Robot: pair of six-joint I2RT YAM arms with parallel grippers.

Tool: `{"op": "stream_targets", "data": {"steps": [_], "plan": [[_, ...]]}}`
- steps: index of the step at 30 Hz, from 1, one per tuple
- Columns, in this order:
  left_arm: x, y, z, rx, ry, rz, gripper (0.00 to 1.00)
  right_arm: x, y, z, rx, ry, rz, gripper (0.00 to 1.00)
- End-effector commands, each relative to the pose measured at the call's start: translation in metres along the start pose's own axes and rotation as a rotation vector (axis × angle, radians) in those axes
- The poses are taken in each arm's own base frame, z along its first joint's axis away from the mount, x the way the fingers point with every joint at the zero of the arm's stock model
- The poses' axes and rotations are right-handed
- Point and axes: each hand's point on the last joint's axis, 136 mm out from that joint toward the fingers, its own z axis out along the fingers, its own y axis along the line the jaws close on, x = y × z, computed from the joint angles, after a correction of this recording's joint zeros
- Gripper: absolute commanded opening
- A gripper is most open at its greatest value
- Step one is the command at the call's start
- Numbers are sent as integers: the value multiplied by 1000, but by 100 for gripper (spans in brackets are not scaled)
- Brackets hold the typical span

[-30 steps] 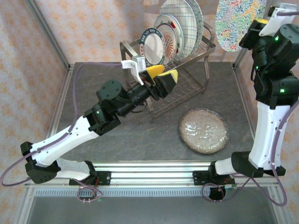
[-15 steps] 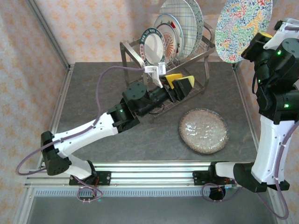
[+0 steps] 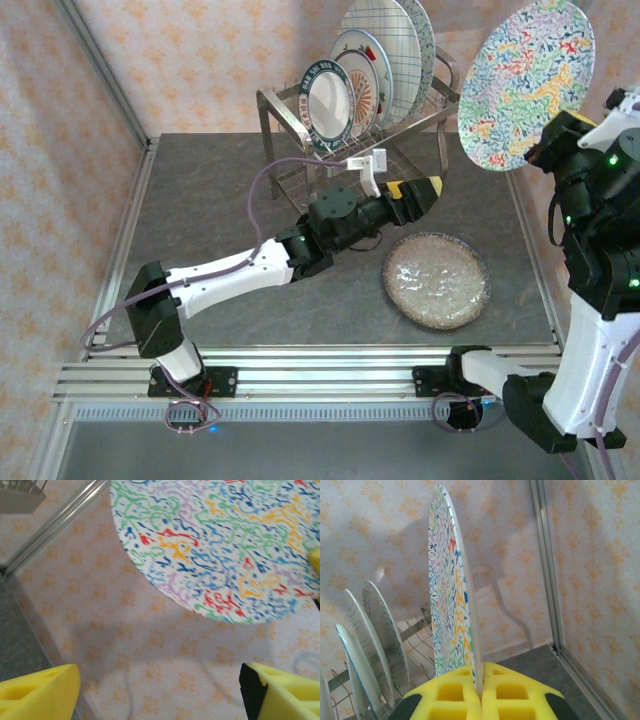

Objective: Unload the plates from the dish rack

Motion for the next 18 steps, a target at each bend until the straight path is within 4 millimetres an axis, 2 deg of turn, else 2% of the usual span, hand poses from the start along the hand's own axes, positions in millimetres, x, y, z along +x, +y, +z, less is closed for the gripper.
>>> {"op": "stream_targets", "data": {"steps": [1,9,18], "plan": [[-15,-23,8,81,-67,-124,83,0,-5,-13,8,-16,98,0],[-3,-7,27,96,-60,-331,83,23,-15,-28,29,49,176,0],[20,-1,43,104,45,-432,79,42,-17,-38,17,99,239,0]]}}
